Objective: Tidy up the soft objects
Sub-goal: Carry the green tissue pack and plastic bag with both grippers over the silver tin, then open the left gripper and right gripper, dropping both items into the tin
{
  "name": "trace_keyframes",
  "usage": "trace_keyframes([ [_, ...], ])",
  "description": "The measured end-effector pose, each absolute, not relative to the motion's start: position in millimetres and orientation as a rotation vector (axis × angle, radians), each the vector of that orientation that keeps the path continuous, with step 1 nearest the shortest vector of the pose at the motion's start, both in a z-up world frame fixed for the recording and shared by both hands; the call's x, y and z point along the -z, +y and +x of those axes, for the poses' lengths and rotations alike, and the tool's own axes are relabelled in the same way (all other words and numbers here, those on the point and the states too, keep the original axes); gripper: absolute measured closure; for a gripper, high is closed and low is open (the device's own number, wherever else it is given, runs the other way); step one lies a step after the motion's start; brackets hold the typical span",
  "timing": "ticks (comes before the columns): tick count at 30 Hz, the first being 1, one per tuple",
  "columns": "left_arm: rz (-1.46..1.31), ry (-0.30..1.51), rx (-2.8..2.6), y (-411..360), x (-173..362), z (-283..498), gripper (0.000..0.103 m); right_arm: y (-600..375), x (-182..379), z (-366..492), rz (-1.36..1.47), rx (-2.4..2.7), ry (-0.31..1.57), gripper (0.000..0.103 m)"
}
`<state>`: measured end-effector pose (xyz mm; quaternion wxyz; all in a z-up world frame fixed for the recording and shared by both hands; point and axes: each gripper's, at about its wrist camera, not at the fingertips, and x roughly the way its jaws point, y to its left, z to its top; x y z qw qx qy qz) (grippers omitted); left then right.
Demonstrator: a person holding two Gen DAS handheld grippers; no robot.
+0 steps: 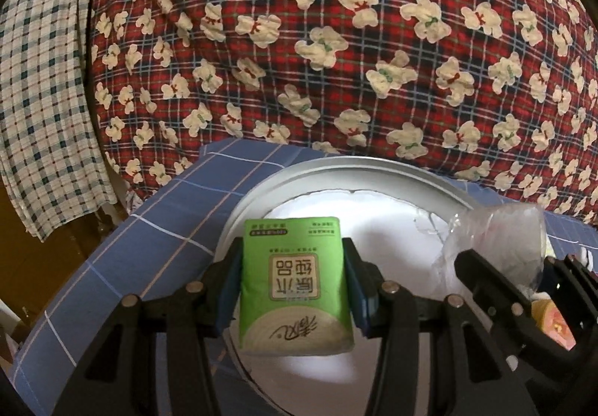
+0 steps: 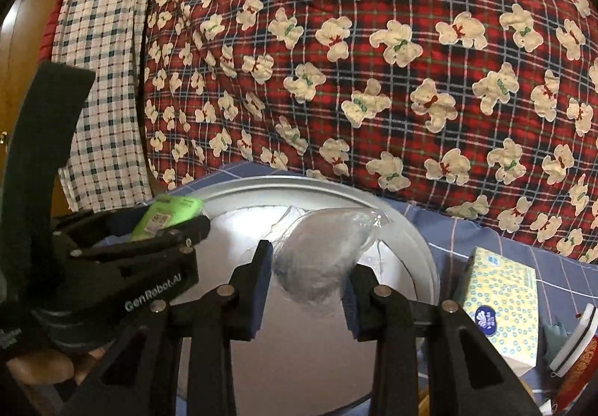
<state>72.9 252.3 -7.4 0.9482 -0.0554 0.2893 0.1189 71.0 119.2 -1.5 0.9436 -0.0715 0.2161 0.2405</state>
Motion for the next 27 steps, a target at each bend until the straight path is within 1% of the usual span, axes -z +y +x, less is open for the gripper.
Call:
trace_keyframes([
  [13, -0.058, 0.616, -0.286, 248, 18, 75, 0.054, 120, 10, 72, -0.153, -0.544, 0.487, 0.066],
  [16, -0.048, 0.620, -0.304, 248, 20, 75, 0.053, 119, 13, 75, -0.143, -0.541, 0.515, 0.061],
  [17, -0.056, 0.618, -0.310, 248, 21, 75, 0.053, 117, 14, 77, -0.131, -0.540, 0.526, 0.057],
  [18, -0.067, 0.612, -0.314, 250, 20, 74, 0.049, 114, 14, 78, -0.115, -0.543, 0.534, 0.053],
  [19, -0.080, 0.603, -0.313, 251, 19, 72, 0.047, 111, 14, 80, -0.091, -0.549, 0.542, 0.051],
  [20, -0.093, 0.589, -0.308, 251, 18, 70, 0.041, 106, 14, 81, -0.060, -0.559, 0.550, 0.046],
  [22, -0.126, 0.544, -0.301, 252, 13, 64, 0.025, 96, 11, 82, 0.005, -0.580, 0.550, 0.039],
  [23, -0.137, 0.519, -0.315, 252, 10, 59, 0.012, 92, 8, 80, 0.031, -0.586, 0.537, 0.036],
  [24, -0.143, 0.488, -0.326, 252, 7, 55, 0.007, 86, 4, 77, 0.058, -0.588, 0.511, 0.035],
  [26, -0.150, 0.410, -0.345, 251, 0, 44, 0.006, 76, -5, 68, 0.090, -0.592, 0.447, 0.032],
  [27, -0.148, 0.368, -0.368, 251, -4, 39, 0.002, 72, -8, 63, 0.095, -0.580, 0.412, 0.028],
])
